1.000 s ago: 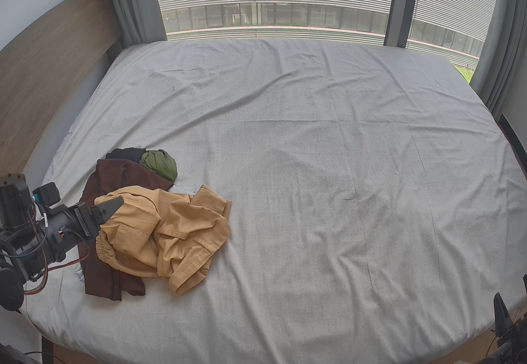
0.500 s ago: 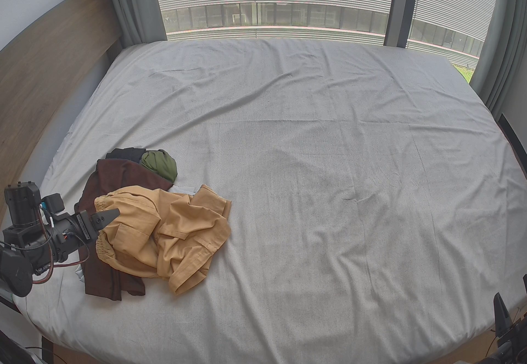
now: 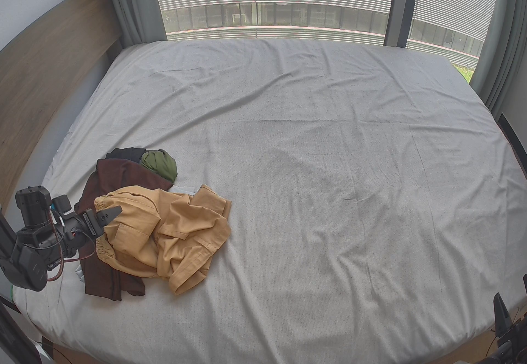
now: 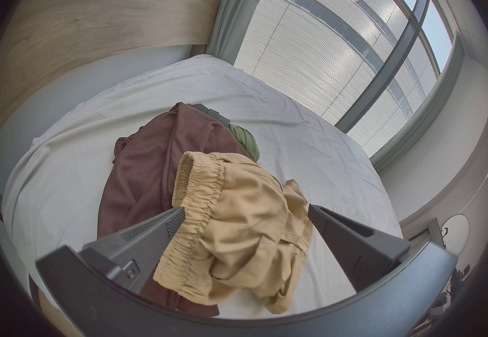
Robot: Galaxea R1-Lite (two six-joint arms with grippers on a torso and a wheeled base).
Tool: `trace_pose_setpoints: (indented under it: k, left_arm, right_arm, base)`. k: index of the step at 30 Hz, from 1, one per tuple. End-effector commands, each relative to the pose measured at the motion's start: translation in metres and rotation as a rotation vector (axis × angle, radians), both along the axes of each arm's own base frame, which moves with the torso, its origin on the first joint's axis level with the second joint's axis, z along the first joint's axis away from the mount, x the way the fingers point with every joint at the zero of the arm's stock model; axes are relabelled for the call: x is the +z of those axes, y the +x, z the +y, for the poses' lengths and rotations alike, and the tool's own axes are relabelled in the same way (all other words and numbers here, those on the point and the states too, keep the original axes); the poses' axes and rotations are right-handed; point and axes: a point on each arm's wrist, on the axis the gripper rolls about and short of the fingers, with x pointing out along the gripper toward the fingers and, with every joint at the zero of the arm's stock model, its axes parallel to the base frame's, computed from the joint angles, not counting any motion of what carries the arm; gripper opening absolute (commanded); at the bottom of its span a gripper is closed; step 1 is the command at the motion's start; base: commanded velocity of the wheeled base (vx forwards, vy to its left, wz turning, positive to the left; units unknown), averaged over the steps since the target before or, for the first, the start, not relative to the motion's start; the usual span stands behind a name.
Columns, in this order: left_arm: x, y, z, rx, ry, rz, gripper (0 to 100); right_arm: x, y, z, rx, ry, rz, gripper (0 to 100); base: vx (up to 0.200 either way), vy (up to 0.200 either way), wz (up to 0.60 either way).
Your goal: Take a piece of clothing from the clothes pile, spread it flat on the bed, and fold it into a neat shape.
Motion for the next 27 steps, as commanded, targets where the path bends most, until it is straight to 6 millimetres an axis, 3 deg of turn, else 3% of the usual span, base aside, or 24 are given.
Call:
trace_pose_setpoints:
  k: [1, 12, 19, 27]
  left_arm:
    - [-0.026, 0.013, 0.007, 0.017, -0.012, 0.048, 100]
    - [-0.024, 0.024, 0.022, 0.063, -0.011, -0.026, 100]
    - [-0.013, 0.034, 0.013, 0.042, -0.138, -0.063, 100]
    - [-0.004, 0.029, -0.005, -0.015, -0.185, -0.073, 100]
  right_arm:
    - [-0.005, 0.000, 0.000, 0.001, 0.001, 0.003, 100]
    - [-0.005, 0.000, 0.000, -0.001, 0.001, 0.003, 100]
    - [-0.005, 0.000, 0.000, -0.001, 0.001, 0.003, 100]
    - [-0.005, 0.000, 0.000, -0.001, 0.001, 0.003, 100]
  base:
    - [0.000, 0.000, 0.00]
    - [0.000, 0.000, 0.00]
    - [0.000, 0.000, 0.00]
    - [0.000, 0.000, 0.00]
